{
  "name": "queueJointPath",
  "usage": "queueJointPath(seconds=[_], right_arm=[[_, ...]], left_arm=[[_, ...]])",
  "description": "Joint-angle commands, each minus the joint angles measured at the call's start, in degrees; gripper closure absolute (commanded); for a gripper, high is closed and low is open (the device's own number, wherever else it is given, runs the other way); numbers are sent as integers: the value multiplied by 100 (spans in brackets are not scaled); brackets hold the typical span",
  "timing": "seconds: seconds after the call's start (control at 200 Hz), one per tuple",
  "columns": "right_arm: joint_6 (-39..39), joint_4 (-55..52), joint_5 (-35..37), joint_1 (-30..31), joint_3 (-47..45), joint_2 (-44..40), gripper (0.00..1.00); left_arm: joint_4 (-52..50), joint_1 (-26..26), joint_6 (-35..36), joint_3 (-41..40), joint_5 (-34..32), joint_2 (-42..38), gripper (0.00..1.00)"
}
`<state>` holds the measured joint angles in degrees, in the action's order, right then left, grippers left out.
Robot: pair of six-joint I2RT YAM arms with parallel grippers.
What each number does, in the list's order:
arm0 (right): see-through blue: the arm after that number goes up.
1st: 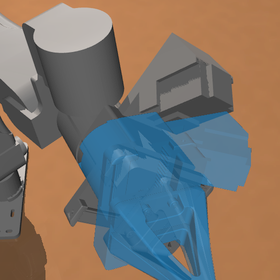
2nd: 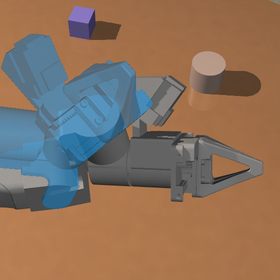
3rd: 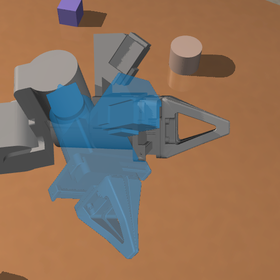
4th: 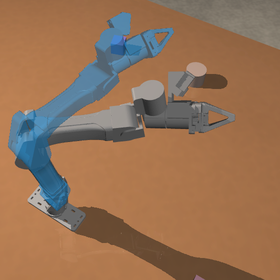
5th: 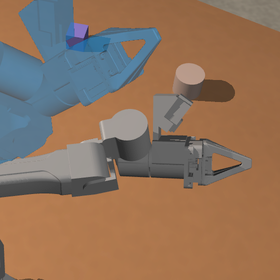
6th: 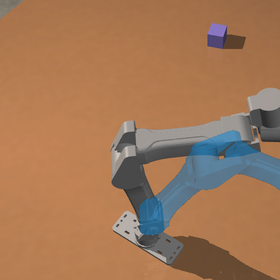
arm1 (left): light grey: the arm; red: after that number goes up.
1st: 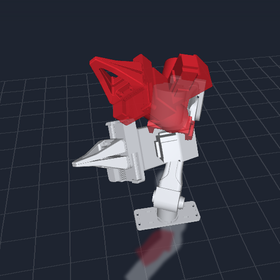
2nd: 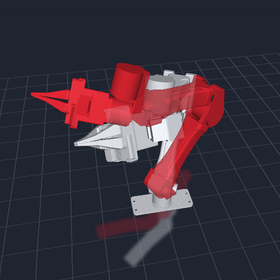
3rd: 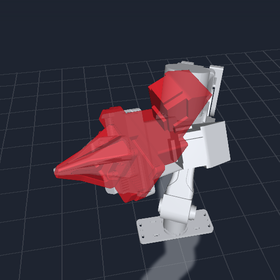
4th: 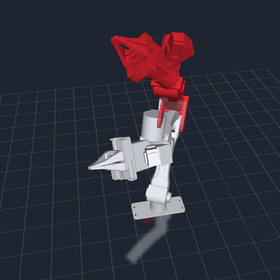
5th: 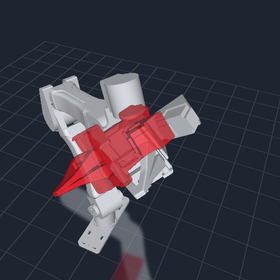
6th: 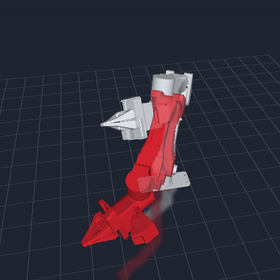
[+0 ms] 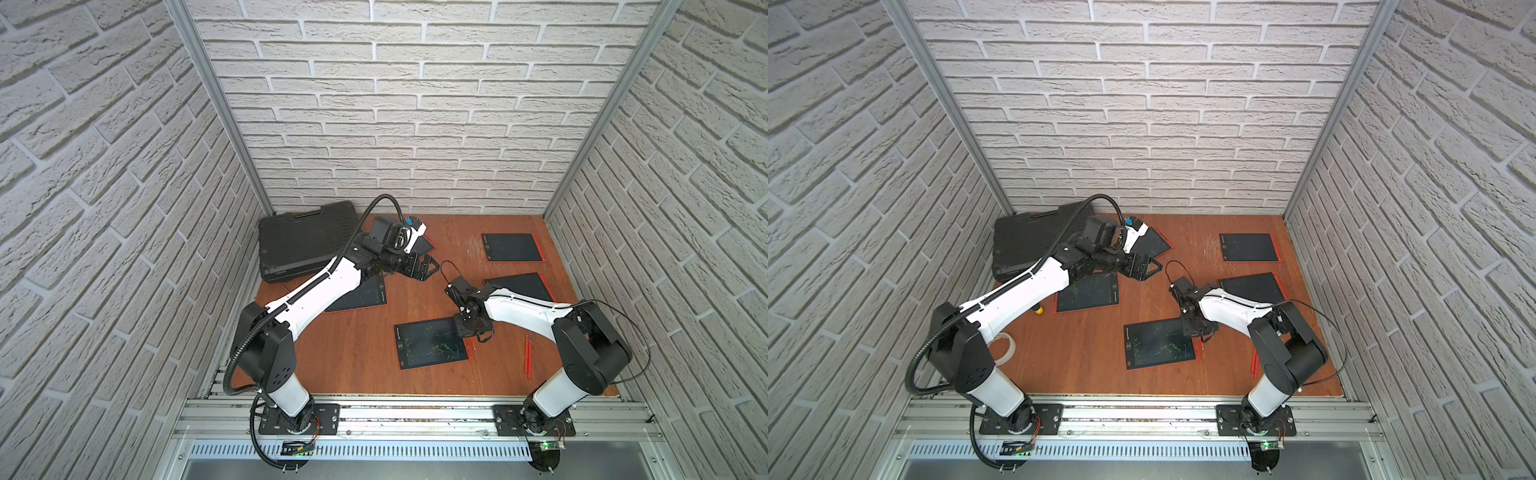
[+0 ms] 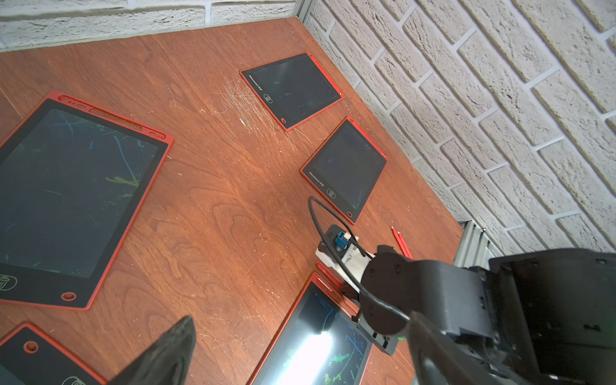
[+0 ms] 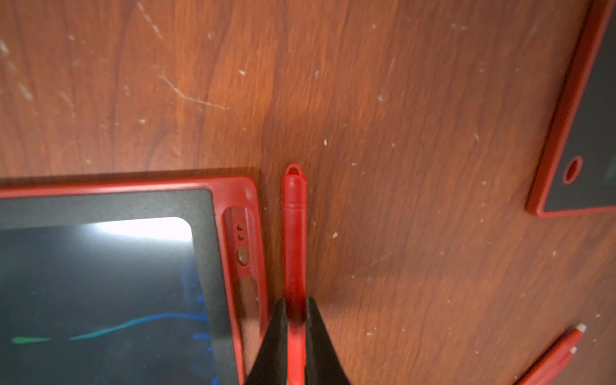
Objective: Place the stylus back onto the writing tablet
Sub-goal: Pick up the stylus from the center of the board.
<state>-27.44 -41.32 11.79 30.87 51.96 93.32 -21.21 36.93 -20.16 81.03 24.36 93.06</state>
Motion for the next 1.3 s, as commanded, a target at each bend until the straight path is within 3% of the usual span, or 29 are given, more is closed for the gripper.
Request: queueJointPath(seconds=[0.0,0.38,0.81,1.295], right_arm=[[-51,54,7,68,77,94,89],[-94,125,107,77,30,275,90],[-69,-149,262,77,74,-115,93],[89,-179,-292,77,-54,-742,92]], left_arm=[[81,29,66,-53,32,-137,2],[75,25,65,-45,44,-130,2],[97,24,74,-41,124,-131,2],[104,28,87,-38,244,-88,2]])
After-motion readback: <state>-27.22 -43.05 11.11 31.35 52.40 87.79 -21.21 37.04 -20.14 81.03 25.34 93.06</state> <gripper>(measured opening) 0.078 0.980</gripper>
